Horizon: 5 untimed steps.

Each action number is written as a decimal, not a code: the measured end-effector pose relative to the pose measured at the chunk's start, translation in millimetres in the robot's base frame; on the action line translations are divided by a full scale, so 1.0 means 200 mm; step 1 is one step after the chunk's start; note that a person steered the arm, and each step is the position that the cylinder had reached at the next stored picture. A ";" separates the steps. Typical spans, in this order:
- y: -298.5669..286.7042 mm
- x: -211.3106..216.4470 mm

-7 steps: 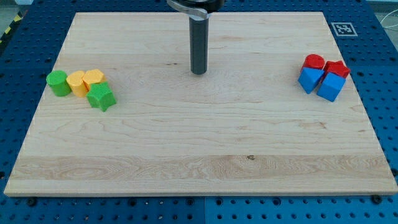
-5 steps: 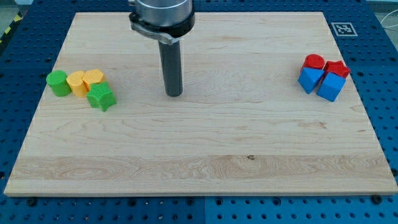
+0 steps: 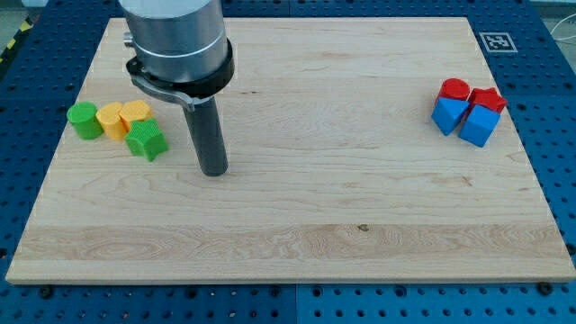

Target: Push the yellow heart up a bit

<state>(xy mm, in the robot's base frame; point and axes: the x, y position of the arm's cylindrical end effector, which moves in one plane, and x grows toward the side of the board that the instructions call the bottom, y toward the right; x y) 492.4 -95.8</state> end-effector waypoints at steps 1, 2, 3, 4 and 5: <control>0.00 0.00; -0.08 0.02; -0.10 0.02; -0.11 0.02; -0.11 0.02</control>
<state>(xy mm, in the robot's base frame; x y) 495.8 -117.5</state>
